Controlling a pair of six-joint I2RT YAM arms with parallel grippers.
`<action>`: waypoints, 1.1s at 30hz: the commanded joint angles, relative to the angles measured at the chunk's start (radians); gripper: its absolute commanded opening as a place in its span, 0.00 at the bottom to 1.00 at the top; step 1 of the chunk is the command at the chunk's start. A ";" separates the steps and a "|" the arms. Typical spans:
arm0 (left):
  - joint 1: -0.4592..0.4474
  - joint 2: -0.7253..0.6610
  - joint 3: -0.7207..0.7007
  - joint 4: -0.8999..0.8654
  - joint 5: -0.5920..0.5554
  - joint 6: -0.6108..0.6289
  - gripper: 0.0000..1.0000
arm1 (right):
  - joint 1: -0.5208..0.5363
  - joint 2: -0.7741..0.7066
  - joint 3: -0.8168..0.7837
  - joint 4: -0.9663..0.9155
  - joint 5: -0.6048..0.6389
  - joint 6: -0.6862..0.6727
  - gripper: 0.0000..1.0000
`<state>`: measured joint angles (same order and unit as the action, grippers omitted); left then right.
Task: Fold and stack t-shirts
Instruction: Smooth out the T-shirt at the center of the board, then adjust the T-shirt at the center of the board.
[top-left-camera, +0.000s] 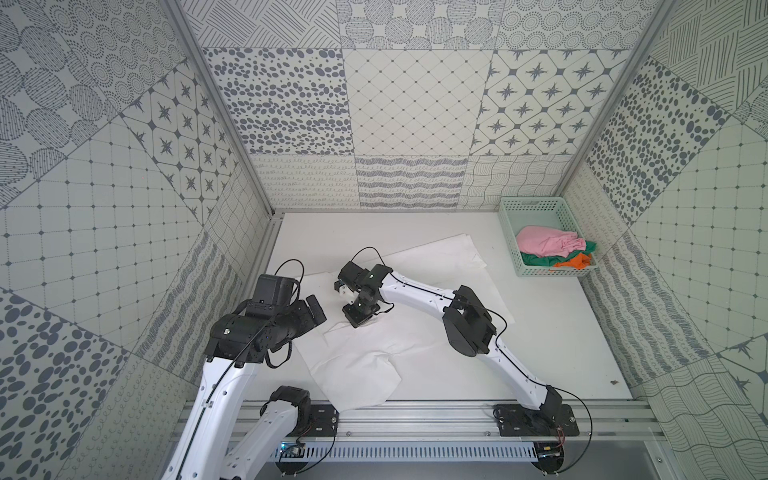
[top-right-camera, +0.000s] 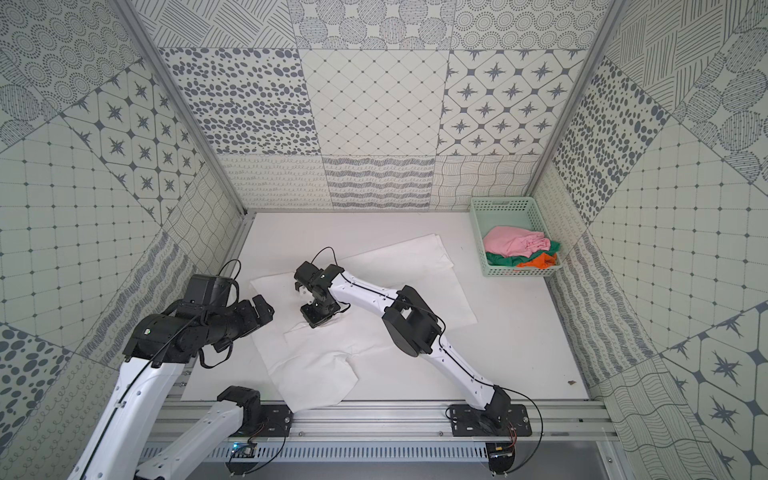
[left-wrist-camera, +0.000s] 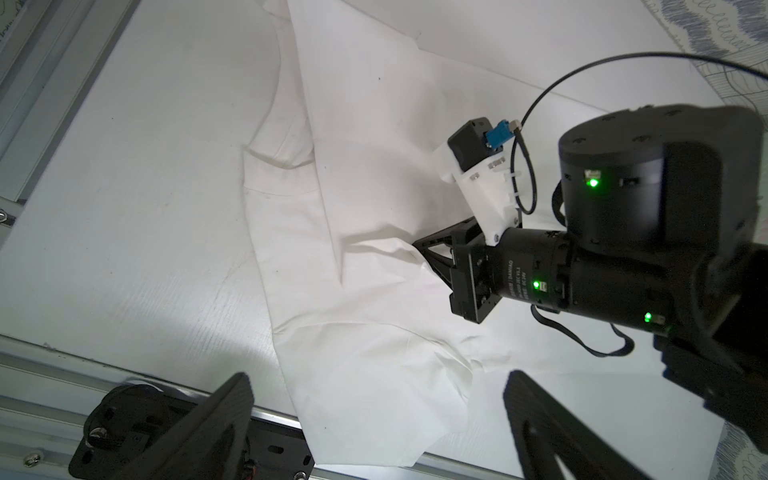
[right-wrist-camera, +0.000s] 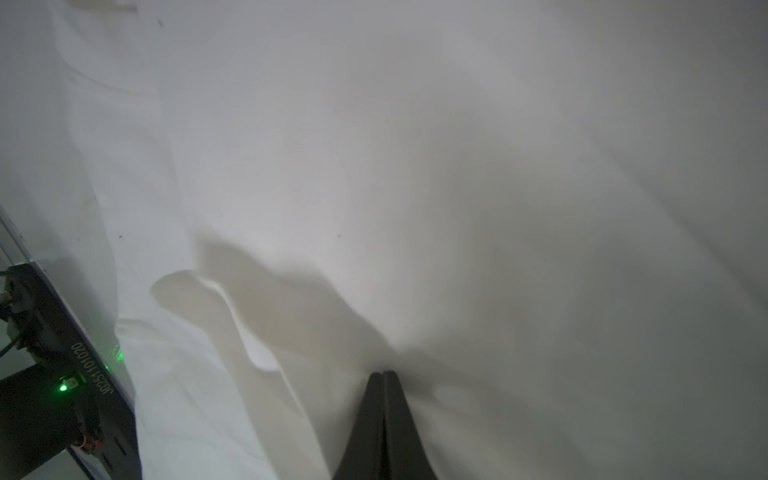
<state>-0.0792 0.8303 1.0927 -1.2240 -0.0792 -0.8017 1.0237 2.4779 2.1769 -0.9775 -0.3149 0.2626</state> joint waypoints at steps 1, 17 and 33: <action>0.006 -0.020 -0.013 -0.040 -0.013 0.057 0.98 | 0.031 -0.133 -0.074 -0.010 -0.003 0.023 0.01; 0.006 -0.069 -0.029 0.042 -0.076 -0.086 0.84 | -0.040 -0.538 -0.438 -0.071 0.372 -0.004 0.19; 0.004 0.658 0.102 0.439 -0.096 -0.215 0.00 | -0.252 -0.994 -0.725 0.156 0.295 0.309 0.13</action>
<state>-0.0795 1.3071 1.1156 -0.9207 -0.1154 -0.9432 0.7685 1.4723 1.4933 -0.8455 -0.0246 0.4671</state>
